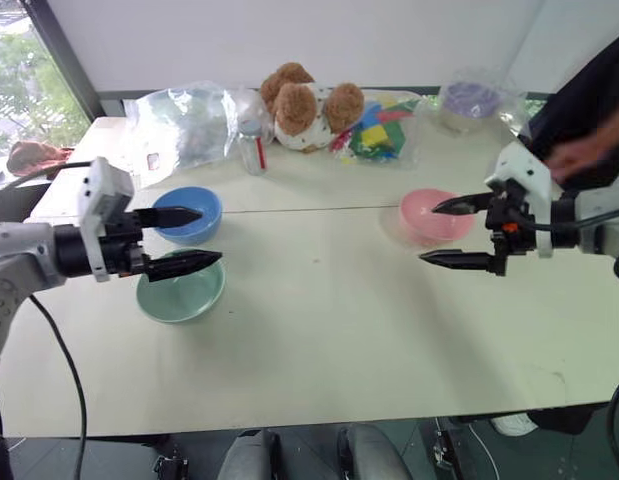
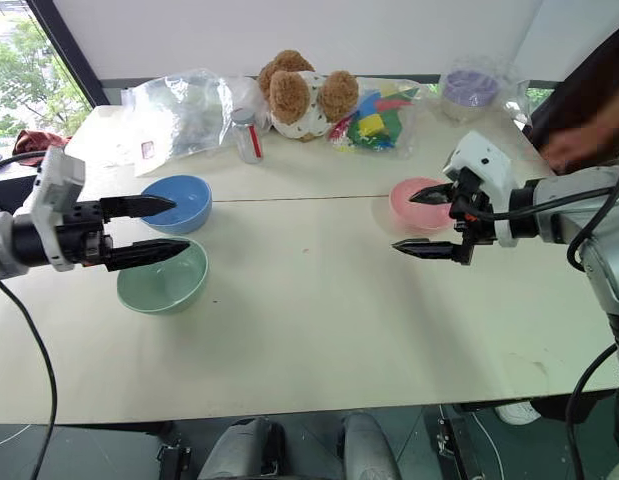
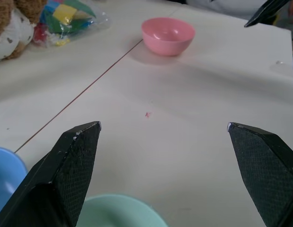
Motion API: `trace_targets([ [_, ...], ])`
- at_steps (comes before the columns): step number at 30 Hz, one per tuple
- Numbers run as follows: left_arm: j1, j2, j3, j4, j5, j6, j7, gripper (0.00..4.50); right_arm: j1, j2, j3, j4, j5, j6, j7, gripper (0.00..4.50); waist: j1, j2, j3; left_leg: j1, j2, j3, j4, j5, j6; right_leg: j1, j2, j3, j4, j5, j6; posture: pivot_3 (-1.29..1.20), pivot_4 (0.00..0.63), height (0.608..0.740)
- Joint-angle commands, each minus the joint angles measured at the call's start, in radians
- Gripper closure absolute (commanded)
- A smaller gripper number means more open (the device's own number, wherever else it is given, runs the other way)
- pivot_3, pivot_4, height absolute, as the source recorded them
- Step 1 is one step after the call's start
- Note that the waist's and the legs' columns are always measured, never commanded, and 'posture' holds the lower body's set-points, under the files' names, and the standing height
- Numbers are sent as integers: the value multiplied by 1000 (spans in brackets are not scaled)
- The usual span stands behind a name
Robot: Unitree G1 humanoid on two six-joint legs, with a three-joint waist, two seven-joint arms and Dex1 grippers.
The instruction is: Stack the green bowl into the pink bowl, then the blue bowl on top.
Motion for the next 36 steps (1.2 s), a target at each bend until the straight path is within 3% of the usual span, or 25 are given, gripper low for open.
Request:
trace_targets([
  [1,0,25,37,11,17,-30,-16,65,-33,1,-17,2,-12,-28,1,0,0,0,0,0,0,0,0,0,0,0,0,0,0,0,0,0,150,740],
  [29,-38,-25,-30,-13,18,-37,26,65,-18,68,15,104,-103,-65,-59,0,1,0,0,0,0,0,0,0,0,0,0,0,0,0,0,0,150,740],
  [36,-84,-54,-81,11,46,-60,17,65,-146,207,179,388,-272,-121,-125,0,-5,0,0,1,0,2,0,0,0,0,0,1,1,0,0,0,150,740],
])
